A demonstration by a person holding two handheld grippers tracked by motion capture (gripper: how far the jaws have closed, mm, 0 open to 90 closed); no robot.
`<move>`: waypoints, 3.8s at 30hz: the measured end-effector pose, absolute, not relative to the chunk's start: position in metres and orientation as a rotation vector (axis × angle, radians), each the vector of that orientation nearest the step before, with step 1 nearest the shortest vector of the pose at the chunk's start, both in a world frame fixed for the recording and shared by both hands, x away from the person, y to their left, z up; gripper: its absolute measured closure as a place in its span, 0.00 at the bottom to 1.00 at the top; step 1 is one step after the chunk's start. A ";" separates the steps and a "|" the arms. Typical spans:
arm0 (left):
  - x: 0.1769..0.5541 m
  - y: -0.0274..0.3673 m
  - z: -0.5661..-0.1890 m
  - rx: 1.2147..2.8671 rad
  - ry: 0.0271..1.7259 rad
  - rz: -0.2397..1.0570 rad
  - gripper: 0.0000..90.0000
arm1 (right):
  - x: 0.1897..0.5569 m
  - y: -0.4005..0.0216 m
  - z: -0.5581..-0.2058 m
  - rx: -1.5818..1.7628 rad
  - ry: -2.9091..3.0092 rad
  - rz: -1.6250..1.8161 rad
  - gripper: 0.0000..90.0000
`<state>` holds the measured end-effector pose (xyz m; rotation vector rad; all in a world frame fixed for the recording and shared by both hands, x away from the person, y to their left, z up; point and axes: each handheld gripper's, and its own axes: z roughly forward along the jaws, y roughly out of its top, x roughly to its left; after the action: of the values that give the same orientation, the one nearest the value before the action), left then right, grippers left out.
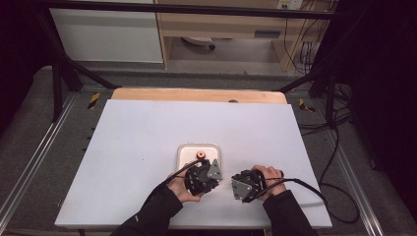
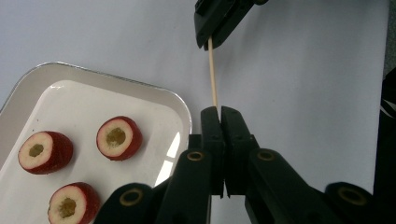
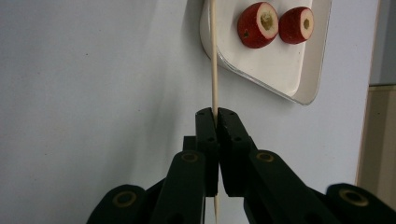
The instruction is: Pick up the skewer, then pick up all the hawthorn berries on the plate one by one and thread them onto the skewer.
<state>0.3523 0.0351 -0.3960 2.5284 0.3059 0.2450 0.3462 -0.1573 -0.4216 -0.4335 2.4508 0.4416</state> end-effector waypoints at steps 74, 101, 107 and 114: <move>0.340 0.125 -0.405 2.280 0.788 0.364 0.98 | 0.377 -0.187 -0.405 0.869 2.538 0.891 0.07; 0.330 0.154 -0.416 2.117 0.863 0.414 0.98 | 0.399 -0.130 -0.390 0.961 2.612 0.823 0.03; 0.331 0.158 -0.416 2.105 0.870 0.414 0.98 | 0.406 -0.116 -0.393 0.951 2.654 0.771 0.03; 0.331 0.160 -0.416 2.091 0.873 0.408 0.98 | 0.415 -0.100 -0.395 0.944 2.702 0.749 0.07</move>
<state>0.3314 0.1599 -0.4156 2.0915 0.8728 0.4079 0.4149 -0.0999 -0.3947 0.9444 2.7023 0.7493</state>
